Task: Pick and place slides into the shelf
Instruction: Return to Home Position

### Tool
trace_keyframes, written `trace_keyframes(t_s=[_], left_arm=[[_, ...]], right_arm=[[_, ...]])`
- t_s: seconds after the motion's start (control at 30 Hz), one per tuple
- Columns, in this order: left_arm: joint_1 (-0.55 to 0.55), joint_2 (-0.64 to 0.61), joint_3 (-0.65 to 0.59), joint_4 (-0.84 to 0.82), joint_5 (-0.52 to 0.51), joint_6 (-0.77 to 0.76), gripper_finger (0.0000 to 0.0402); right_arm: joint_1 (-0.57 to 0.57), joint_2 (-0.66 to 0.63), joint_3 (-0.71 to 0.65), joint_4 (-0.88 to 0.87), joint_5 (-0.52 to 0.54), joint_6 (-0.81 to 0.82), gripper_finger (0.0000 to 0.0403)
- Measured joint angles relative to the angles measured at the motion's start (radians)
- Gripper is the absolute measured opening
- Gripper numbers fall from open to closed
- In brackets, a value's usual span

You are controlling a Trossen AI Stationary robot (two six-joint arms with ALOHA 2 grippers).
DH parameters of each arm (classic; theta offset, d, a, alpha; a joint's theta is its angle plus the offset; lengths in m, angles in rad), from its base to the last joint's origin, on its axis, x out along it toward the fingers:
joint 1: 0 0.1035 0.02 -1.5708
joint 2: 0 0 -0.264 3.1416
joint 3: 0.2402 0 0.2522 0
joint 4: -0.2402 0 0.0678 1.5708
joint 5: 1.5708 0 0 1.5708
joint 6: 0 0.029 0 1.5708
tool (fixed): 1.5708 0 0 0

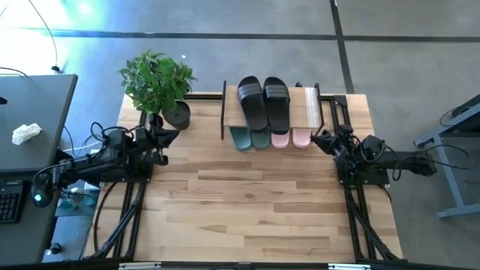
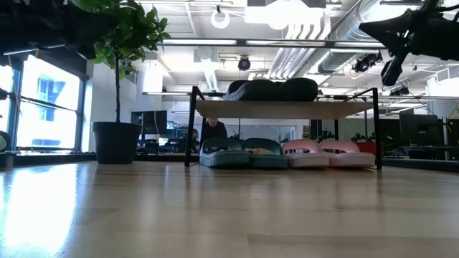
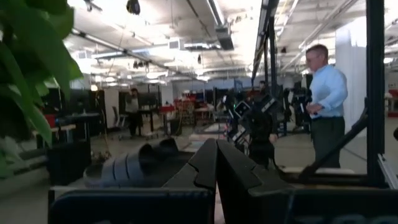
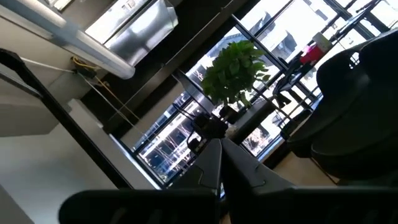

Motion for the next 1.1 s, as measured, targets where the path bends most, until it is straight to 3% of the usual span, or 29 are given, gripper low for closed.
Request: trace_keyframes(t_s=[0.13,0.37,0.67,0.87,1.1], left_arm=[[0.0,0.0,0.0,-0.047,0.0,0.0,0.0],[0.0,0.0,0.0,-0.209,0.0,0.055,0.0],[0.0,0.009,0.003,-0.439,-0.012,0.166,0.0001],[0.0,0.015,0.004,-0.441,-0.015,0.165,0.0001],[0.0,0.015,0.004,-0.442,-0.015,0.216,0.0001]], right_arm=[[0.0,0.001,-0.003,-0.036,-0.003,-0.009,0.0],[0.0,0.0,-0.003,-0.09,-0.035,-0.177,0.0],[0.0,0.001,-0.003,-0.286,-0.038,-0.662,0.0],[0.0,0.0,-0.003,-0.302,0.026,-0.685,0.0],[0.0,0.0,-0.003,-0.303,0.023,-0.685,0.0]])
